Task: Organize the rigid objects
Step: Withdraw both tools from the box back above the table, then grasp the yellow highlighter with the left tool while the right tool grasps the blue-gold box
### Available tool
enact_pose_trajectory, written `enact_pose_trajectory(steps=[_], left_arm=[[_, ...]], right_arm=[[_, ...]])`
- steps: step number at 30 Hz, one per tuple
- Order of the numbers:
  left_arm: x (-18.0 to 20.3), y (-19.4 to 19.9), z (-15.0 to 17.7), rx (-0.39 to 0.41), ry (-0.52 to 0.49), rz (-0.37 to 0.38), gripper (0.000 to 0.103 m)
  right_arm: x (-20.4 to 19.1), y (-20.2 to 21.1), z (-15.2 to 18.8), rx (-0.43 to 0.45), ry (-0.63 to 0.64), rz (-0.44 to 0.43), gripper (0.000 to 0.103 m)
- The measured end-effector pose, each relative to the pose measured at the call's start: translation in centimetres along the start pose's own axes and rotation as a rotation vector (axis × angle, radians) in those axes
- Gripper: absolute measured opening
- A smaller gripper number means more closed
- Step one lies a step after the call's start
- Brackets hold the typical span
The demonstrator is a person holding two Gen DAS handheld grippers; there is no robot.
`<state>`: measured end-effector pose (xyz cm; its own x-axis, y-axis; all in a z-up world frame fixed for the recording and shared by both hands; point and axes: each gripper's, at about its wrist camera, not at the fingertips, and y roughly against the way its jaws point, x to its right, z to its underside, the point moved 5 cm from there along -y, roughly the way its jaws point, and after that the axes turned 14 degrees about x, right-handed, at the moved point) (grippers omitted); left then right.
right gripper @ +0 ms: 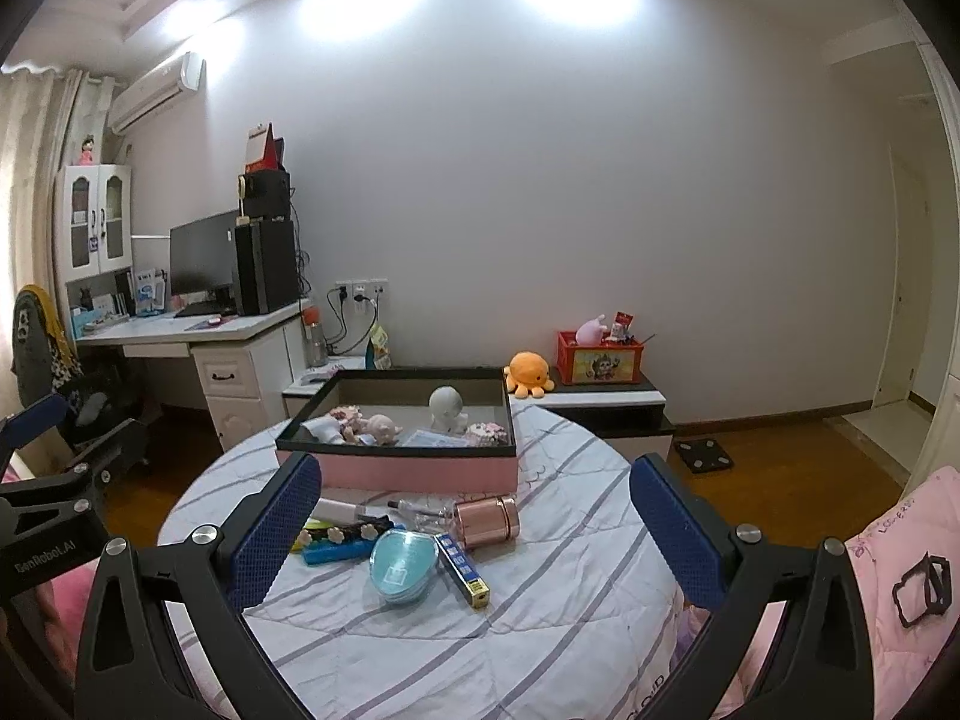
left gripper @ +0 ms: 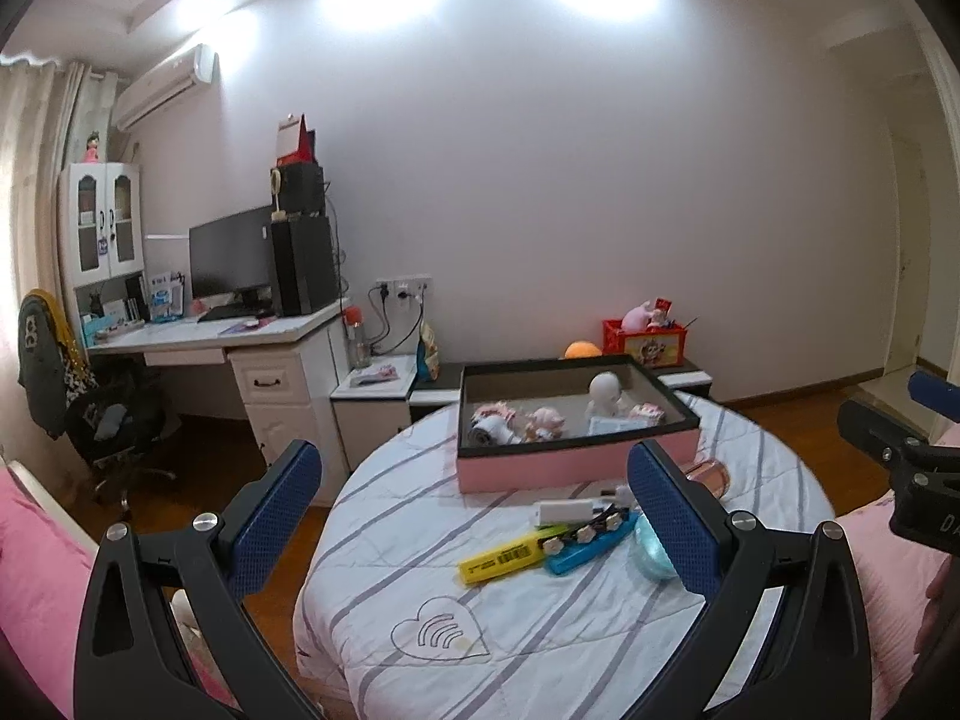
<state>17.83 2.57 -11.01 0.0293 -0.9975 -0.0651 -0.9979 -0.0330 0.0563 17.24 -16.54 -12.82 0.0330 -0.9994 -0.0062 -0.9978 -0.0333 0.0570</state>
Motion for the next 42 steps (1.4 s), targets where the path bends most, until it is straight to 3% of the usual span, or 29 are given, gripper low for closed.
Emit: enact_pose_trajectory(steps=[7, 15, 20, 23, 27, 29, 31, 42], left_arm=[[-1.4, -2.8, 3.9, -0.12, 0.006, -0.008, 0.103], [-2.0, -5.9, 7.9, -0.244, 0.029, 0.011, 0.103], [-1.7, -7.8, 9.9, -0.316, 0.039, 0.038, 0.103], [-1.5, -8.5, 10.8, -0.346, 0.039, 0.053, 0.103], [-1.4, -9.7, 12.3, -0.392, 0.048, 0.071, 0.103], [-1.6, -10.4, 13.1, -0.415, 0.049, 0.073, 0.103], [-1.7, -11.2, 13.7, -0.438, 0.046, 0.073, 0.103], [-0.1, -15.6, 16.2, -0.553, -0.068, 0.167, 0.103]], right_arm=[[0.3, -3.4, 4.2, -0.131, 0.028, 0.02, 0.103], [1.6, -8.6, 12.0, -0.374, 0.081, 0.044, 0.103], [2.0, -10.6, 13.7, -0.418, 0.081, 0.004, 0.103], [1.4, -11.8, 14.1, -0.434, 0.111, -0.035, 0.092], [0.5, -13.3, 15.0, -0.496, 0.136, -0.112, 0.057], [0.1, -13.3, 14.8, -0.487, 0.138, -0.136, 0.05], [-0.2, -13.5, 14.8, -0.495, 0.123, -0.18, 0.021], [0.1, -13.1, 15.1, -0.488, 0.061, -0.204, 0.017]])
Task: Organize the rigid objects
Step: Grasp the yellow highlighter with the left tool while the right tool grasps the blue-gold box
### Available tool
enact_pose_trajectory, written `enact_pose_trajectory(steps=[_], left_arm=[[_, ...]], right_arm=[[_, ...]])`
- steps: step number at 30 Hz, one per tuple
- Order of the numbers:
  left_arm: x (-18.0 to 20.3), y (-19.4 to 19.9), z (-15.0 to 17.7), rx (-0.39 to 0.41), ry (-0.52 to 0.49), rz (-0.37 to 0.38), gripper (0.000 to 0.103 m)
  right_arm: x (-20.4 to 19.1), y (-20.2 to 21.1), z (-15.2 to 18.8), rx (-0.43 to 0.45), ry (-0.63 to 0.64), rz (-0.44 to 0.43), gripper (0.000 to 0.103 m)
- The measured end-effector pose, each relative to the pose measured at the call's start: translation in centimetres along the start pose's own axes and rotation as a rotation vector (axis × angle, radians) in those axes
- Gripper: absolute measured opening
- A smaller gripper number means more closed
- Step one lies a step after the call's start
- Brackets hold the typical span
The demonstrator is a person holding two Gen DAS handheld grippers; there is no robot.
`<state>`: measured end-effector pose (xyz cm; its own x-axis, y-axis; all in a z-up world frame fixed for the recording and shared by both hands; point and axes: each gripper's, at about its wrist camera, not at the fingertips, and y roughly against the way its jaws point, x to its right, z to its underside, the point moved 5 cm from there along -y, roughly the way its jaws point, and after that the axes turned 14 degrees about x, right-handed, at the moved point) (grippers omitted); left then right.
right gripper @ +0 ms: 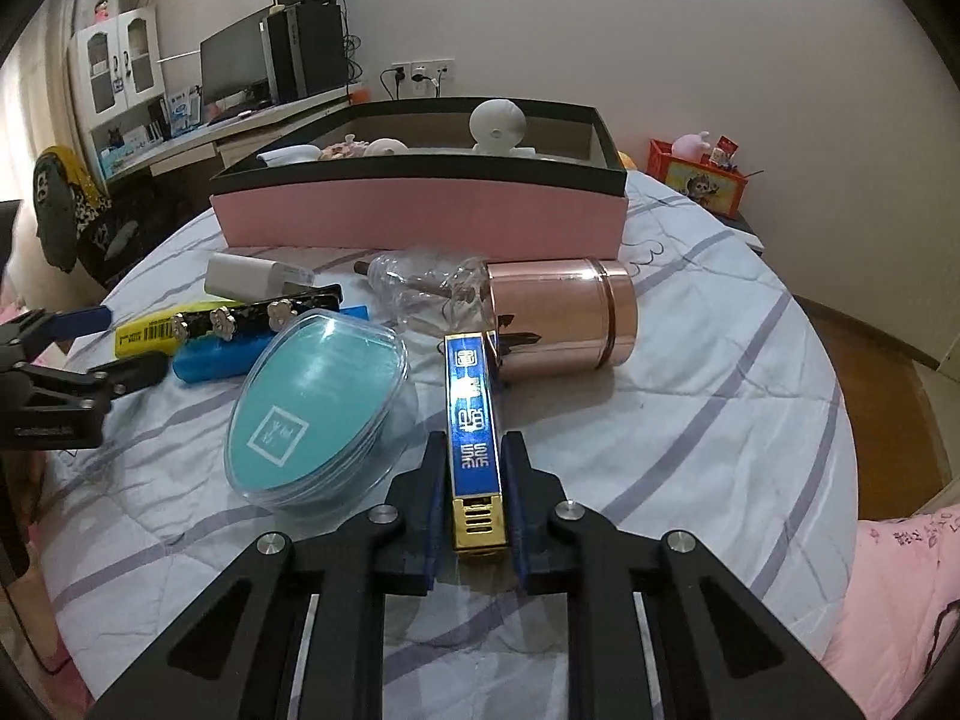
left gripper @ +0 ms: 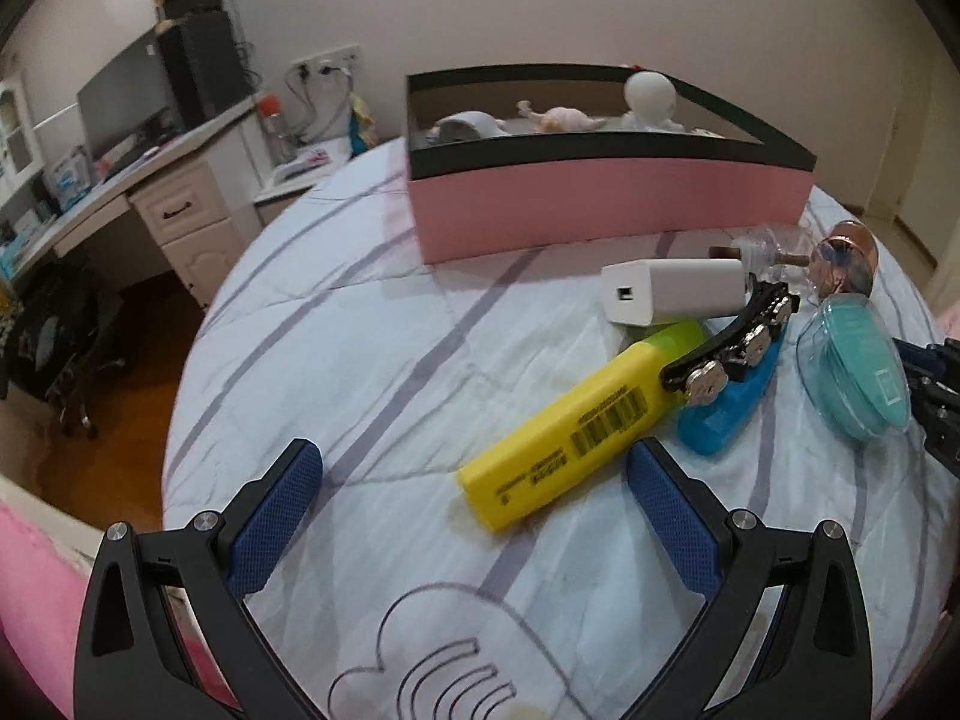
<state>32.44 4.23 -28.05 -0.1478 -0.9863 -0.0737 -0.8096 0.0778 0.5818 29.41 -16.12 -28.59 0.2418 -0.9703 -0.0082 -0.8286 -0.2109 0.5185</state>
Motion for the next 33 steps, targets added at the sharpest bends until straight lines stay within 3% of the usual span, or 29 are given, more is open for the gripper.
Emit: enact_pose_trajectory(steps=[2, 4, 7, 9, 11, 14, 18, 25, 28, 29, 30, 31, 33], left_arm=[[0.5, -0.3, -0.4, 0.005, -0.013, 0.035, 0.097], [1.2, -0.6, -0.6, -0.005, -0.026, 0.071, 0.082], [2.2, -0.4, -1.0, 0.003, -0.042, 0.098, 0.057], [2.9, -0.2, -1.0, 0.014, -0.047, 0.133, 0.032], [3.4, 0.2, -0.9, 0.014, -0.046, 0.157, 0.019], [3.9, 0.8, -0.6, 0.014, -0.069, 0.15, 0.017], [3.9, 1.9, -0.1, 0.008, -0.024, 0.188, 0.016], [4.3, 0.7, -0.8, -0.005, -0.018, 0.183, 0.02], [4.6, 0.2, -1.2, -0.009, -0.029, 0.178, 0.037], [4.8, -0.1, -1.3, -0.014, -0.04, 0.18, 0.049], [4.9, -0.2, -1.4, -0.008, -0.054, 0.171, 0.051], [5.0, -0.2, -1.5, -0.008, -0.061, 0.17, 0.05], [5.2, -0.5, -1.6, -0.006, -0.059, 0.183, 0.035]], right_arm=[[0.0, 0.0, 0.1, 0.0, -0.009, -0.003, 0.017], [0.1, -0.2, -0.1, -0.001, -0.017, -0.006, 0.017], [0.3, -0.3, -0.1, -0.001, -0.025, -0.007, 0.017], [0.2, -0.4, -0.2, -0.002, -0.024, -0.005, 0.017], [0.2, -0.4, -0.2, -0.002, -0.023, -0.004, 0.017], [0.2, -0.4, -0.2, -0.002, -0.025, -0.005, 0.017], [0.1, -0.5, -0.2, -0.002, -0.021, 0.001, 0.017], [0.2, -0.5, -0.2, -0.004, -0.032, -0.006, 0.017], [0.3, -0.5, -0.2, -0.003, -0.044, -0.013, 0.017], [0.4, -0.5, -0.2, -0.003, -0.046, -0.014, 0.017], [0.4, -0.5, -0.2, -0.003, -0.047, -0.014, 0.017], [0.4, -0.5, -0.2, -0.003, -0.046, -0.014, 0.017], [0.4, -0.5, -0.2, -0.003, -0.043, -0.011, 0.017]])
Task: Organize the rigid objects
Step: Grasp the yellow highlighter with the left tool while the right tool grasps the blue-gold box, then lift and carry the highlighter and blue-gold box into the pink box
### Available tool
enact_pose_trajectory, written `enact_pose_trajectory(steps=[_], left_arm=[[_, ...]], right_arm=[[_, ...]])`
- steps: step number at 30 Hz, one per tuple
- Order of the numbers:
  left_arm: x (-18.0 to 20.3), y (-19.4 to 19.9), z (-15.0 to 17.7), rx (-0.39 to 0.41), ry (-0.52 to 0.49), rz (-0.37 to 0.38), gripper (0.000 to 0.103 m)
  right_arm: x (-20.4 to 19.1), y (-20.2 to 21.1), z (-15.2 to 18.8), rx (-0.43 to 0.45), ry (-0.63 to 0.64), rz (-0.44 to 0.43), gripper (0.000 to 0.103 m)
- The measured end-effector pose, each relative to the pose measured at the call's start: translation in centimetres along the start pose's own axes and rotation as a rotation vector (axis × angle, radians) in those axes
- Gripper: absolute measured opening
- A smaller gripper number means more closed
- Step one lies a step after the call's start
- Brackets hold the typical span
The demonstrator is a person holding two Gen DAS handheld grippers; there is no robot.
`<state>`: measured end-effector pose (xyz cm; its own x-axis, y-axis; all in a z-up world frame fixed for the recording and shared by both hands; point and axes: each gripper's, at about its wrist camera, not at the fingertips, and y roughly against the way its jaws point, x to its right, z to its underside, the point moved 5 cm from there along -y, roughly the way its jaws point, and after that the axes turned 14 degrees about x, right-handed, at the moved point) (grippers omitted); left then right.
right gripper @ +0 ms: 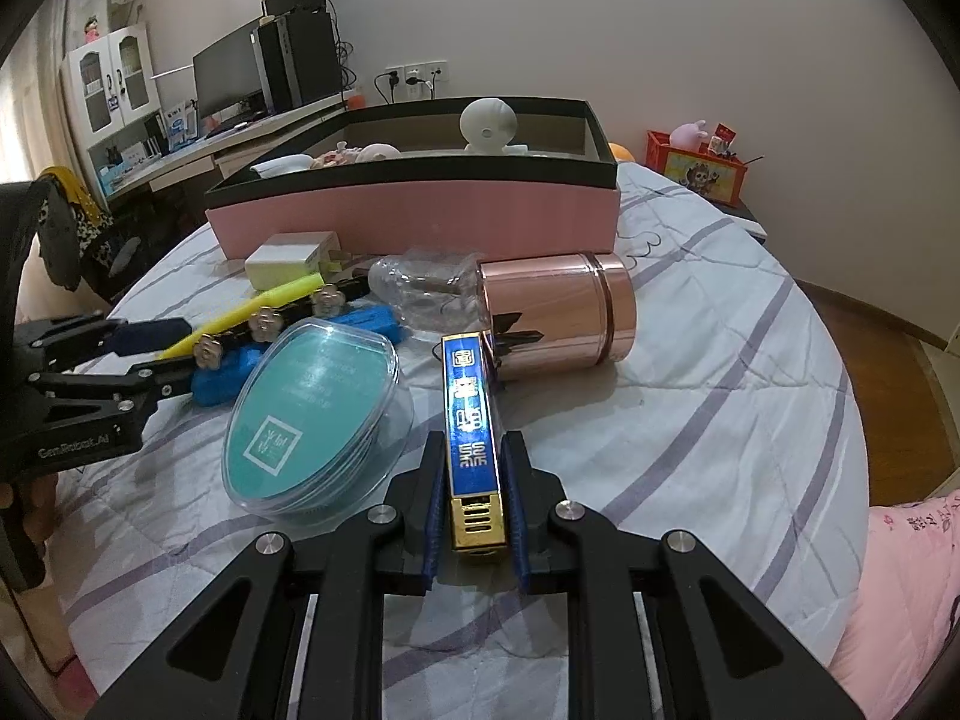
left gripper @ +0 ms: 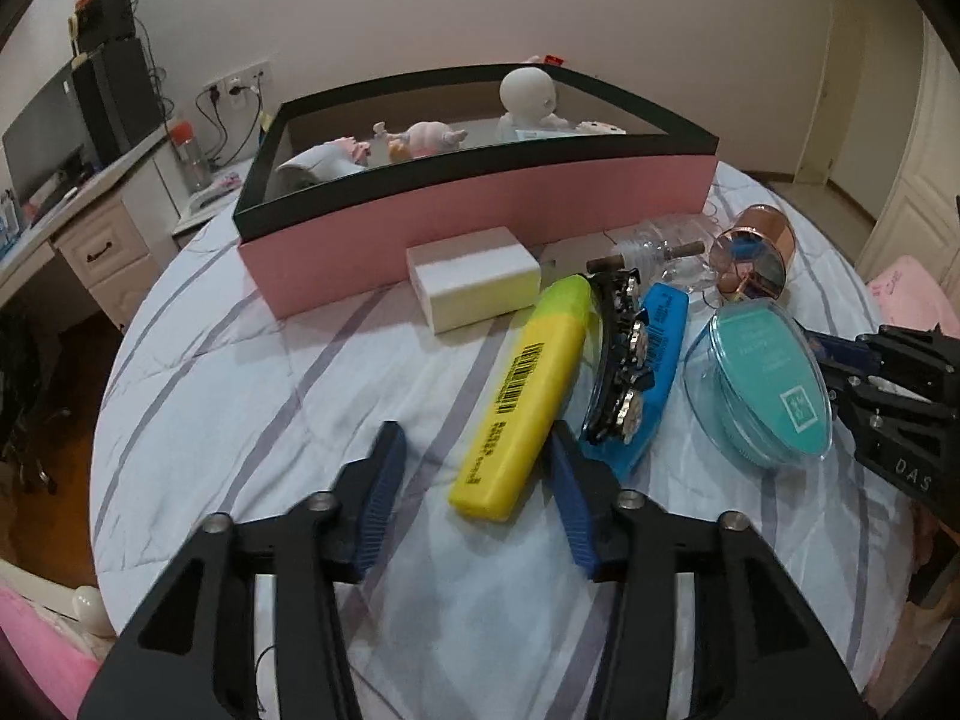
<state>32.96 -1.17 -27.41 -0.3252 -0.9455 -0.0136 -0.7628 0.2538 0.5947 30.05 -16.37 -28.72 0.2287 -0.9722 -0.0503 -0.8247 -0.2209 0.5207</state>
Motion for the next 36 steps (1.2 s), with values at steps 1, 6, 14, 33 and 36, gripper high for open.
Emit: enact_pose_trajectory(steps=[1, 6, 14, 33, 36], left_arm=[[0.1, -0.2, -0.1, 0.001, 0.001, 0.006, 0.026], [0.3, 0.3, 0.2, 0.027, 0.018, 0.009, 0.021], [-1.6, 3.8, 2.9, 0.037, 0.143, -0.044, 0.012], [-2.9, 2.3, 2.1, 0.059, 0.172, -0.124, 0.019], [-2.7, 2.1, 2.0, 0.071, 0.15, -0.127, 0.016]], right_arm=[[0.0, 0.0, 0.0, 0.0, 0.001, 0.001, 0.017], [-0.1, 0.0, 0.0, 0.003, 0.006, 0.007, 0.017], [-0.1, 0.8, 0.5, 0.012, -0.002, 0.029, 0.017], [-0.1, -0.3, -0.3, -0.011, 0.002, 0.069, 0.022], [-0.2, -1.0, -0.6, -0.032, 0.02, 0.074, 0.04]])
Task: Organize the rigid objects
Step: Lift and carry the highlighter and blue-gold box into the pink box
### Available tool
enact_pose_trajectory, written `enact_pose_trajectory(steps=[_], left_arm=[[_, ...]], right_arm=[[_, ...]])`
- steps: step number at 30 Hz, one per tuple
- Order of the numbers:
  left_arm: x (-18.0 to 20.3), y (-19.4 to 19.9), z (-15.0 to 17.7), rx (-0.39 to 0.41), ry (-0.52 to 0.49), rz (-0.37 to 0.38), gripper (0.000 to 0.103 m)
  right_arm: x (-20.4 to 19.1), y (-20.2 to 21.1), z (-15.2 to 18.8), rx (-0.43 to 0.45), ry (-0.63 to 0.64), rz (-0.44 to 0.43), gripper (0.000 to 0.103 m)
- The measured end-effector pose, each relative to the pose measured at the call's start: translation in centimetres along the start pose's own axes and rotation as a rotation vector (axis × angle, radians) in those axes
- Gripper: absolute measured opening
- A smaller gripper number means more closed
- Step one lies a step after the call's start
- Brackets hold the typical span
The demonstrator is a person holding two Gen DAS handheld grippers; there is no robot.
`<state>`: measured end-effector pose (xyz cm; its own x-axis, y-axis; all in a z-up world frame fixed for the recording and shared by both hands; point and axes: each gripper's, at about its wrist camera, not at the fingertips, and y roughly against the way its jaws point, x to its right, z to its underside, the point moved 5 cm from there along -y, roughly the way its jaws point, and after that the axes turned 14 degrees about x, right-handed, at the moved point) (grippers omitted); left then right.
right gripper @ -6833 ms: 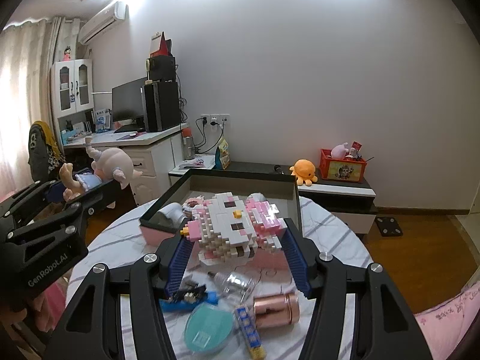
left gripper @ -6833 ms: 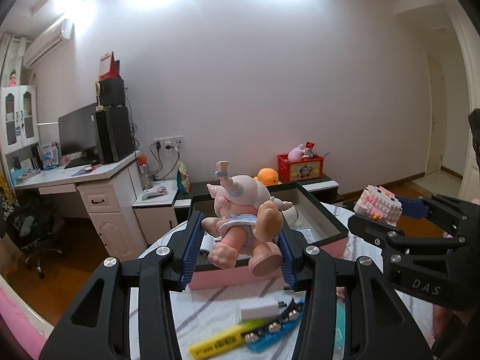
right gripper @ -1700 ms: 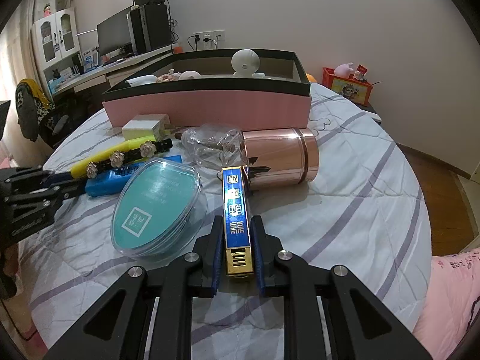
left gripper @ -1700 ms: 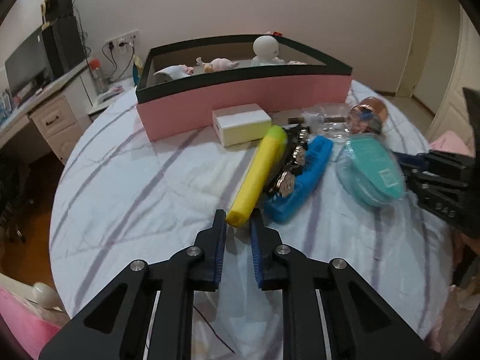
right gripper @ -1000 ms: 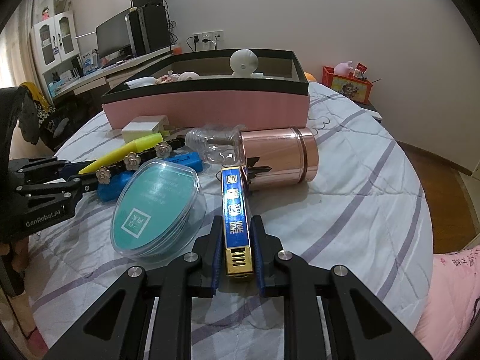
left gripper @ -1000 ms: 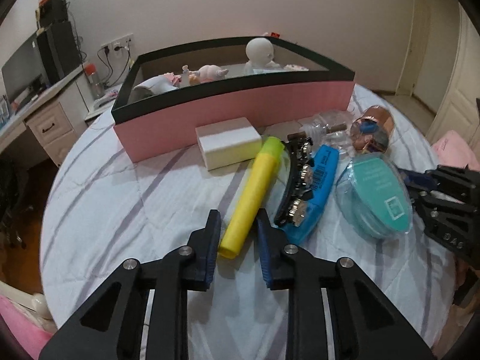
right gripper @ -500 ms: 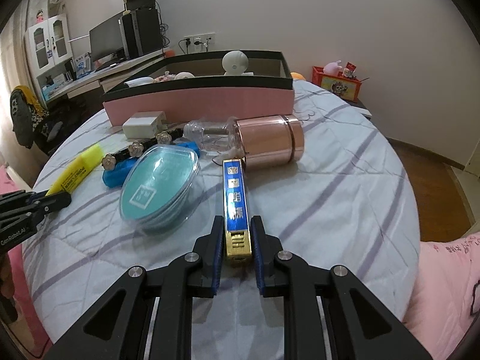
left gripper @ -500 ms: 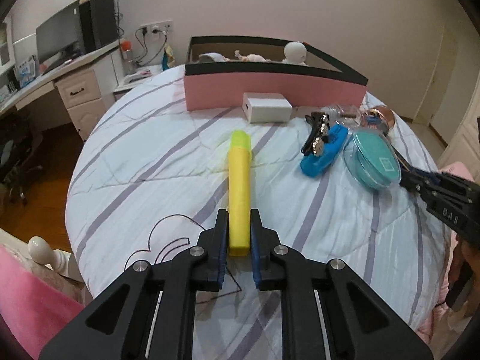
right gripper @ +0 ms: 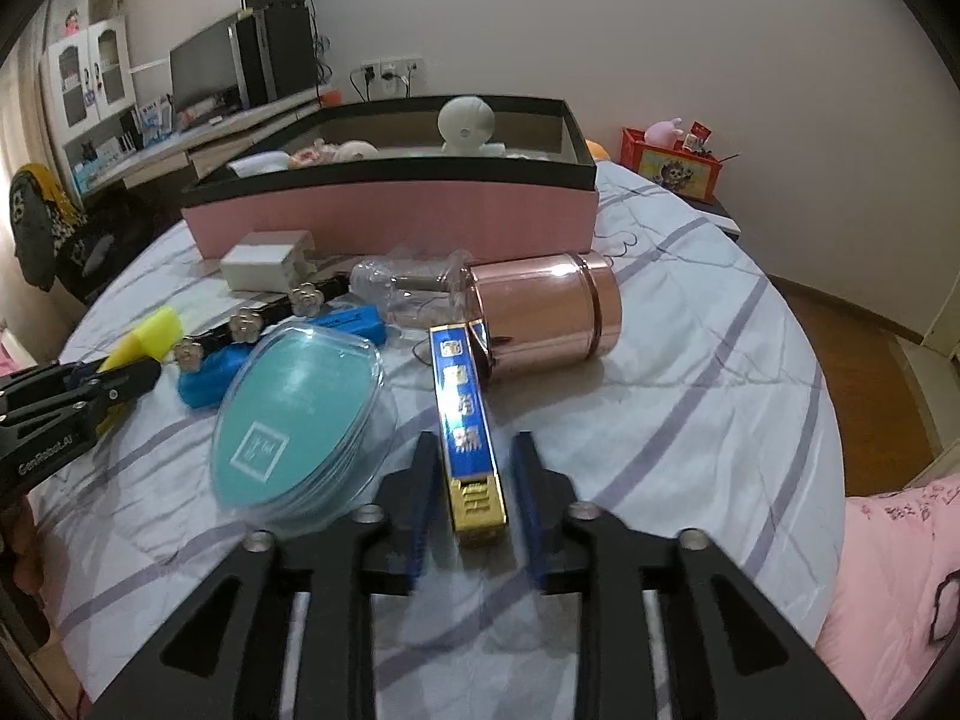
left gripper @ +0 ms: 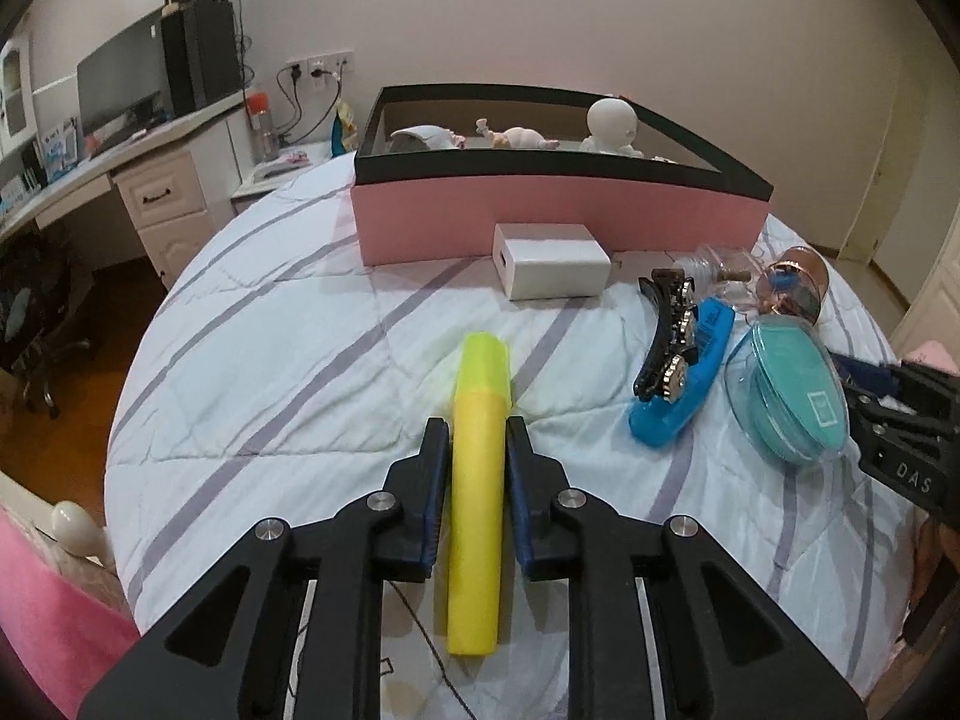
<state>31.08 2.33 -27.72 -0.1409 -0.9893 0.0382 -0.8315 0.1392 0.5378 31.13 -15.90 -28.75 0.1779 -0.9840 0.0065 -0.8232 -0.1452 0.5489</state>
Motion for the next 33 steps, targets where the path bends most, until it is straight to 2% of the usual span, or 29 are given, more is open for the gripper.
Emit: enact_pose_trajectory(steps=[3, 5, 6, 7, 12, 16, 25, 28, 33], left_arm=[[-0.1, 0.2, 0.0, 0.009, 0.005, 0.0, 0.016], [-0.1, 0.4, -0.1, 0.019, 0.01, -0.005, 0.016], [-0.1, 0.5, -0.1, 0.023, 0.011, -0.009, 0.016], [-0.1, 0.7, -0.1, 0.029, 0.012, -0.015, 0.016], [0.3, 2.6, -0.6, 0.074, 0.006, -0.027, 0.016], [1.0, 4.9, -1.5, 0.13, -0.005, -0.039, 0.016], [3.0, 12.5, -6.8, 0.376, -0.019, -0.074, 0.016], [3.7, 14.7, -8.4, 0.453, -0.036, -0.101, 0.016], [4.4, 17.5, -10.1, 0.54, -0.065, -0.139, 0.016]], right_arm=[[-0.1, -0.6, -0.3, -0.002, 0.017, 0.012, 0.042], [-0.1, -0.8, -0.3, 0.0, 0.02, 0.004, 0.039], [-0.1, -0.6, -0.4, 0.006, 0.018, -0.008, 0.022], [-0.2, -0.4, -0.3, 0.013, 0.014, -0.024, 0.016], [-0.1, 1.3, 0.1, 0.063, -0.018, -0.027, 0.015], [0.1, 4.2, -0.6, 0.146, -0.06, -0.033, 0.016], [-2.3, 13.1, -5.7, 0.431, -0.013, -0.031, 0.016], [-3.4, 15.1, -7.1, 0.499, 0.011, -0.02, 0.016], [-4.7, 16.6, -8.6, 0.553, 0.036, -0.017, 0.016]])
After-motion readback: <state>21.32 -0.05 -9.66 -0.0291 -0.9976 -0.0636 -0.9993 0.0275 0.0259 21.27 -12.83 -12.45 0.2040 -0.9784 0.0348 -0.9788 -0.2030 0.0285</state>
